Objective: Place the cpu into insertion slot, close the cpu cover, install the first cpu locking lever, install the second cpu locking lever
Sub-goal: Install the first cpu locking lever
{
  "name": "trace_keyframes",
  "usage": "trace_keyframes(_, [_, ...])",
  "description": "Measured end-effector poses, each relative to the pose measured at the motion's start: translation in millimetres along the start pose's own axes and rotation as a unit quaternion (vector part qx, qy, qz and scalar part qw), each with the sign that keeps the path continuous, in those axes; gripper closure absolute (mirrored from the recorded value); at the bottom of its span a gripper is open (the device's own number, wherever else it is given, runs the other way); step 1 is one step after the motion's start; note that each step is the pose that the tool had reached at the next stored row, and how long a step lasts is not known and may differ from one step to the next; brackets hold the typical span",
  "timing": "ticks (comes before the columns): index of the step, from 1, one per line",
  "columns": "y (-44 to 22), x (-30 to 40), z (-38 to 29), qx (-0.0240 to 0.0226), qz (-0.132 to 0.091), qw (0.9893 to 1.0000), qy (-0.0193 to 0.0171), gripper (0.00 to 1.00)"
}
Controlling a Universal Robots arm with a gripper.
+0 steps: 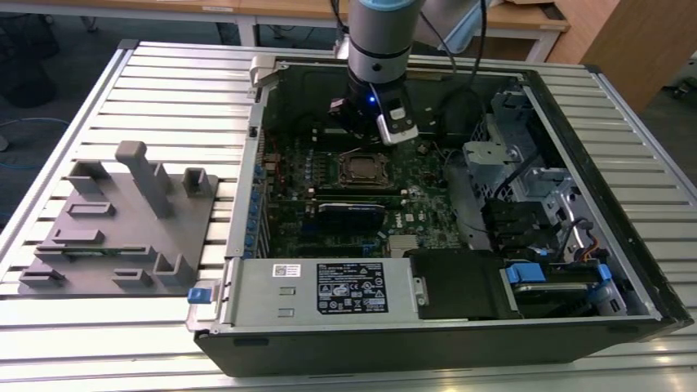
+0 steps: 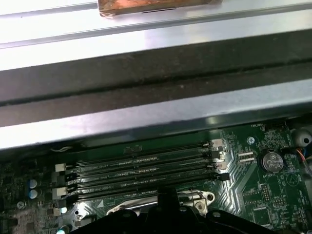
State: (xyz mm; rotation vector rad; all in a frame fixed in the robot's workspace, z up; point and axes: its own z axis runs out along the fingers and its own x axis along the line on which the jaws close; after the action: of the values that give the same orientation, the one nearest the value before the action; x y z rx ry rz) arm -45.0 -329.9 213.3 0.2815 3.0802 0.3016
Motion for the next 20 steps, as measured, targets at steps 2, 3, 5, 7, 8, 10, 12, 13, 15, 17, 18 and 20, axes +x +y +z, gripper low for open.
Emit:
trace_keyframes(2, [0.1, 0.1, 0.7, 0.0014, 0.004, 1.0000, -0.0017, 0.89])
trace_keyframes(3, [0.5, 0.3, 1.1, 0.0031, 0.004, 1.0000, -0.0030, 0.89])
trace_keyframes(5, [1.6, 0.7, 2.1, 0.0071, 0.004, 1.0000, -0.0052, 0.89])
trace_keyframes(7, [3.9, 1.4, 3.2, 0.0099, 0.003, 0.9999, -0.0063, 0.89])
trace_keyframes(8, [5.3, 1.9, 3.7, 0.0106, 0.003, 0.9999, -0.0066, 0.89])
trace_keyframes(10, [8.3, 2.7, 5.1, 0.0119, 0.003, 0.9999, -0.0072, 0.89])
trace_keyframes(12, [11.5, 3.9, 6.3, 0.0133, 0.003, 0.9999, -0.0079, 0.89])
trace_keyframes(13, [12.7, 4.3, 6.8, 0.0142, 0.003, 0.9999, -0.0082, 0.89])
trace_keyframes(15, [13.0, 4.4, 7.7, 0.0163, 0.003, 0.9998, -0.0093, 0.89])
trace_keyframes(17, [12.9, 4.4, 8.3, 0.0195, 0.002, 0.9998, -0.0106, 0.89])
trace_keyframes(18, [12.8, 4.4, 8.8, 0.0213, 0.002, 0.9997, -0.0114, 0.89])
trace_keyframes(20, [12.6, 4.4, 9.9, 0.0258, 0.002, 0.9996, -0.0133, 0.89])
